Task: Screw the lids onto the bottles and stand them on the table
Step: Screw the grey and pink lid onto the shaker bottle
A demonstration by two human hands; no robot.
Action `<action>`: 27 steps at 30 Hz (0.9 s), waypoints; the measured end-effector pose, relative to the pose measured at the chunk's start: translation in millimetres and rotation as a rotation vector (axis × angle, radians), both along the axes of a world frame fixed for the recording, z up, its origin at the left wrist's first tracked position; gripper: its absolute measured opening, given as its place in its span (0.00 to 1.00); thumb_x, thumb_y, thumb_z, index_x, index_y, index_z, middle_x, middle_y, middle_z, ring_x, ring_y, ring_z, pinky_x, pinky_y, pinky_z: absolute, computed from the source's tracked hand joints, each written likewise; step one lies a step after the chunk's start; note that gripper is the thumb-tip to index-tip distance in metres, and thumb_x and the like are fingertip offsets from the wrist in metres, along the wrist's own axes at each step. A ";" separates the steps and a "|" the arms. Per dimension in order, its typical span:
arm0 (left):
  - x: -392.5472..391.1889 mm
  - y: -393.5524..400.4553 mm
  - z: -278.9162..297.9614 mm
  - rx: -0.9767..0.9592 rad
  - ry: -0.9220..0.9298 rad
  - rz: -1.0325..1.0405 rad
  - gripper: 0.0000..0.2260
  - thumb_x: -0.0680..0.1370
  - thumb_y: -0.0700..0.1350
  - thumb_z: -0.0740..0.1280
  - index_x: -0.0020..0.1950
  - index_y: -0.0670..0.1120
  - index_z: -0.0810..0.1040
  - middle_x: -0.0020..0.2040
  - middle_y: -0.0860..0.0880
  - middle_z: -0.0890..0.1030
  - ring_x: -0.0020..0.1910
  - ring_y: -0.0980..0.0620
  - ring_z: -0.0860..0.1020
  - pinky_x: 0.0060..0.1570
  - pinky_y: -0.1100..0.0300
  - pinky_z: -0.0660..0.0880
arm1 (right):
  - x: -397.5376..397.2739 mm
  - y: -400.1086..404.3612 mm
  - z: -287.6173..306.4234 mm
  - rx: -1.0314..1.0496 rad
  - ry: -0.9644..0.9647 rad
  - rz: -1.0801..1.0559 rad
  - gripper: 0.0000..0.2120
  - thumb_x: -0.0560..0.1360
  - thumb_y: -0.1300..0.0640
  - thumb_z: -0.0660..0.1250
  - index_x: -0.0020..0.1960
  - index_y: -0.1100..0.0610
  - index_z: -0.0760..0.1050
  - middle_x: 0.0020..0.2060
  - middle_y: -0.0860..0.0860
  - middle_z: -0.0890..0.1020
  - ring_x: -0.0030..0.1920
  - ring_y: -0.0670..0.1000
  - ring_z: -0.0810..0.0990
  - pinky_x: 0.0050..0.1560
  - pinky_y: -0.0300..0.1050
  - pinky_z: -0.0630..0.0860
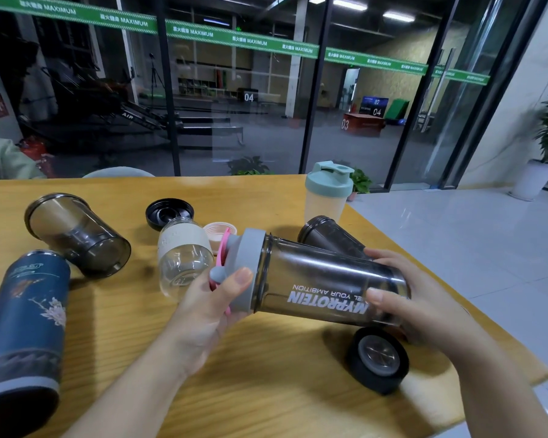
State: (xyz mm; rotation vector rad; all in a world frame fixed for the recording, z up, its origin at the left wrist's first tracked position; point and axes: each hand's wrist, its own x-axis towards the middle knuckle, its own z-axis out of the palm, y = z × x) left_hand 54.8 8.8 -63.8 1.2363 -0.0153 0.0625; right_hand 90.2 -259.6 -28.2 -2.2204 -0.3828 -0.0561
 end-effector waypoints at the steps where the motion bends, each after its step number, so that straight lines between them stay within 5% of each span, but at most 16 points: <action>1: 0.2 0.9 -0.1 0.002 -0.015 -0.007 0.48 0.47 0.63 0.81 0.63 0.44 0.76 0.55 0.43 0.83 0.55 0.44 0.81 0.62 0.39 0.71 | -2.5 0.7 2.9 0.005 0.007 0.000 0.43 0.50 0.25 0.66 0.62 0.41 0.71 0.63 0.27 0.68 0.70 0.35 0.63 0.66 0.44 0.63; 3: 0.3 3.7 0.5 -0.005 -0.058 -0.026 0.50 0.49 0.62 0.81 0.66 0.42 0.73 0.56 0.42 0.83 0.55 0.45 0.81 0.59 0.43 0.75 | -5.0 1.1 6.3 0.022 0.061 0.003 0.40 0.53 0.28 0.63 0.62 0.42 0.72 0.61 0.28 0.67 0.67 0.30 0.60 0.64 0.41 0.60; 5: -0.2 6.1 1.6 0.029 -0.122 -0.053 0.49 0.53 0.62 0.81 0.68 0.42 0.71 0.57 0.42 0.82 0.57 0.44 0.80 0.56 0.47 0.76 | 9.8 3.0 1.3 -0.010 0.135 -0.007 0.28 0.60 0.29 0.62 0.56 0.39 0.74 0.59 0.32 0.72 0.56 0.28 0.69 0.58 0.42 0.68; 7: -1.2 6.4 1.7 0.084 -0.181 -0.079 0.49 0.55 0.61 0.80 0.69 0.43 0.69 0.60 0.41 0.80 0.59 0.43 0.78 0.58 0.46 0.75 | 29.7 -24.6 -21.0 -0.006 0.165 0.015 0.10 0.75 0.40 0.60 0.48 0.42 0.78 0.58 0.49 0.80 0.40 0.39 0.76 0.50 0.50 0.75; 9: -1.0 6.0 0.6 0.087 -0.206 -0.074 0.49 0.54 0.61 0.81 0.69 0.45 0.69 0.59 0.41 0.81 0.59 0.43 0.78 0.57 0.46 0.75 | 50.1 -30.9 -41.0 0.072 0.297 0.001 0.14 0.80 0.48 0.58 0.54 0.54 0.80 0.48 0.57 0.85 0.31 0.47 0.77 0.46 0.50 0.76; 11: -0.5 5.4 0.8 0.082 -0.217 -0.064 0.49 0.53 0.62 0.81 0.69 0.45 0.69 0.58 0.42 0.81 0.59 0.43 0.79 0.56 0.49 0.76 | 51.7 -18.1 -32.2 0.147 0.376 -0.086 0.25 0.76 0.36 0.58 0.58 0.53 0.80 0.37 0.55 0.86 0.36 0.55 0.81 0.54 0.56 0.76; 14: -1.2 3.4 2.4 0.031 -0.225 -0.068 0.48 0.54 0.61 0.81 0.67 0.42 0.71 0.56 0.44 0.83 0.56 0.47 0.80 0.52 0.58 0.78 | 38.5 -9.0 -30.3 0.344 0.314 -0.137 0.38 0.49 0.18 0.63 0.48 0.42 0.83 0.51 0.56 0.83 0.53 0.64 0.79 0.65 0.64 0.69; 16: -2.0 1.5 3.9 -0.022 -0.237 -0.068 0.40 0.54 0.60 0.81 0.62 0.47 0.76 0.53 0.47 0.84 0.53 0.51 0.82 0.48 0.62 0.77 | 29.9 -9.9 -26.5 0.332 0.212 -0.052 0.38 0.52 0.18 0.62 0.52 0.40 0.81 0.54 0.45 0.83 0.58 0.63 0.77 0.65 0.61 0.70; 20: -2.6 0.8 5.1 -0.063 -0.223 -0.065 0.34 0.53 0.61 0.80 0.57 0.52 0.81 0.52 0.48 0.84 0.52 0.52 0.82 0.49 0.59 0.78 | 0.1 -2.0 -7.0 0.212 -0.067 0.096 0.40 0.57 0.23 0.65 0.67 0.32 0.64 0.64 0.30 0.71 0.67 0.36 0.68 0.61 0.41 0.69; 25: -3.3 0.5 9.1 -0.146 -0.208 -0.038 0.37 0.53 0.60 0.81 0.58 0.46 0.81 0.54 0.46 0.84 0.54 0.51 0.82 0.49 0.60 0.79 | -17.4 2.7 -2.0 0.228 -0.208 0.207 0.44 0.52 0.28 0.75 0.64 0.26 0.60 0.68 0.32 0.67 0.67 0.35 0.68 0.59 0.30 0.70; 27: -3.2 0.5 10.5 -0.173 -0.205 -0.034 0.32 0.53 0.60 0.81 0.54 0.49 0.84 0.52 0.47 0.84 0.52 0.52 0.82 0.46 0.61 0.79 | -17.1 2.9 -1.2 0.282 -0.171 0.244 0.41 0.53 0.32 0.78 0.62 0.27 0.63 0.64 0.34 0.72 0.62 0.39 0.76 0.54 0.37 0.75</action>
